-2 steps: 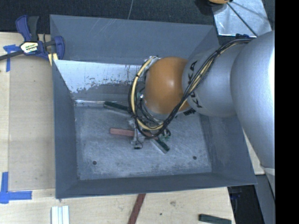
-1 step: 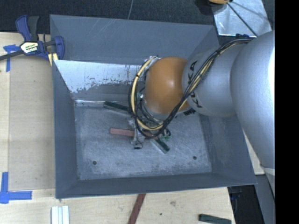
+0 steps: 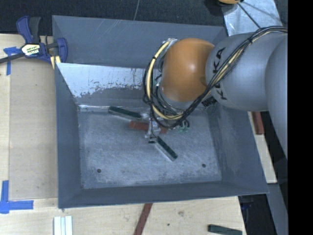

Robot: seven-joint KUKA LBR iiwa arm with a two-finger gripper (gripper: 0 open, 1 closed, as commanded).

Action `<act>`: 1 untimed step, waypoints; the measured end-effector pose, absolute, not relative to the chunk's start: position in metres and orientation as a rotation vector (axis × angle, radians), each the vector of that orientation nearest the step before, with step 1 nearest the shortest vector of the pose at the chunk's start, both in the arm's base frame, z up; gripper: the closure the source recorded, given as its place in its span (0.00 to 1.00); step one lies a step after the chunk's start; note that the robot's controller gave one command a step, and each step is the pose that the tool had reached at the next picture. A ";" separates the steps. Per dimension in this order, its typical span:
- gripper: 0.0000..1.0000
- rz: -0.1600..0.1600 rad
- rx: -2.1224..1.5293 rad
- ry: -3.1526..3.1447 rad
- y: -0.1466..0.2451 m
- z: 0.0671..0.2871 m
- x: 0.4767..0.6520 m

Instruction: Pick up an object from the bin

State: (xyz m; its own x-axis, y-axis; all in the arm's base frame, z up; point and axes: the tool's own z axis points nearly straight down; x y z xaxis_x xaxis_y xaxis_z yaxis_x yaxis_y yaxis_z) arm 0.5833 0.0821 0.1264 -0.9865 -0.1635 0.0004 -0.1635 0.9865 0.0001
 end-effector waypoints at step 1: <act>1.00 0.000 0.303 -3.125 0.084 0.184 0.570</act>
Offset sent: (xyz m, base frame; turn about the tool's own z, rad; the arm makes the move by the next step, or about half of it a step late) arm -0.0237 0.0058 0.1606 -0.0655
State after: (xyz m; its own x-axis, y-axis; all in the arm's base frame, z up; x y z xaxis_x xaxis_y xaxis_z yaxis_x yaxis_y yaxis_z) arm 0.5695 0.0843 0.1836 -0.9814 -0.1919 0.0017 -0.1919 0.9814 -0.0001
